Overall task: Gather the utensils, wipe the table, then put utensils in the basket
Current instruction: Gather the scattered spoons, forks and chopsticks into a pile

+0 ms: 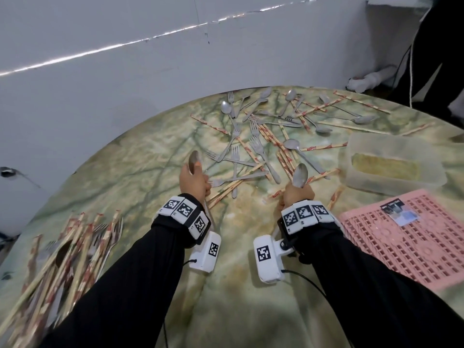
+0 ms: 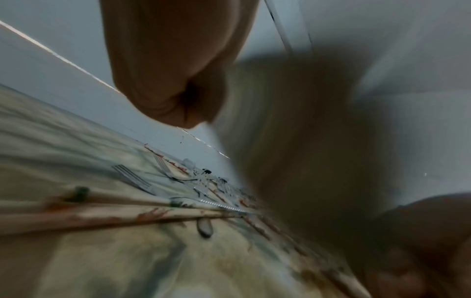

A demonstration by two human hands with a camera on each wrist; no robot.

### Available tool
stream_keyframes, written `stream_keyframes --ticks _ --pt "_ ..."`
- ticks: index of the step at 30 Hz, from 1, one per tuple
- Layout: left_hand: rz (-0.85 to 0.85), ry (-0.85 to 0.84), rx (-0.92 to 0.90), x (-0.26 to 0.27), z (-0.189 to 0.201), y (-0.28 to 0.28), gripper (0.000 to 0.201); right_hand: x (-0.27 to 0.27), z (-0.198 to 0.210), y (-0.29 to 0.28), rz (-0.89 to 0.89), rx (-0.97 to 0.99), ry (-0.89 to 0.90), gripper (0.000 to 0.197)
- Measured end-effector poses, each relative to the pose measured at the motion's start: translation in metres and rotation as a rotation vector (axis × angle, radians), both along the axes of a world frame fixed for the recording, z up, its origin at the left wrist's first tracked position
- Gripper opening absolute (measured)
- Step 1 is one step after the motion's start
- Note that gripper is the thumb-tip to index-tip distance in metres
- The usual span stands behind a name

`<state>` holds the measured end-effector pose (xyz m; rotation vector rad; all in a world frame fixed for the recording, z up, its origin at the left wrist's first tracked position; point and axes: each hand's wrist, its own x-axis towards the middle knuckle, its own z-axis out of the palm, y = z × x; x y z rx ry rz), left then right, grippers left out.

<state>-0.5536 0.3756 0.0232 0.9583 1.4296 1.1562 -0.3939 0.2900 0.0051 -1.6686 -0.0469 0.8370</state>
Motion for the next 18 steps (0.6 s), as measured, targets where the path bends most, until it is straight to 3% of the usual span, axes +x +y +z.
stream_keyframes --ticks 2,4,6,7,8,11,18 --pt "0.025 0.099 0.013 0.001 -0.001 0.007 0.024 0.002 -0.005 0.006 -0.013 0.009 -0.015 0.024" --pt "-0.122 0.407 0.031 0.002 -0.003 0.008 0.038 0.002 -0.006 0.011 0.022 -0.040 -0.012 0.044" --pt "-0.317 0.735 0.060 0.005 -0.007 0.004 0.036 0.003 -0.009 0.013 0.079 -0.148 -0.059 0.030" --pt "-0.384 0.842 0.060 0.006 -0.010 0.002 0.031 0.001 -0.009 0.014 0.129 -0.184 -0.110 0.016" --pt "-0.438 0.909 0.043 0.006 -0.012 0.000 0.026 0.001 -0.011 0.014 0.188 -0.207 -0.154 0.018" --pt "-0.562 1.028 -0.013 0.006 -0.016 -0.003 0.028 0.001 -0.012 0.014 0.382 -0.341 -0.291 0.025" --pt "-0.657 1.084 0.012 0.007 -0.007 -0.017 0.021 -0.001 0.005 0.004 0.485 -0.376 -0.313 0.034"
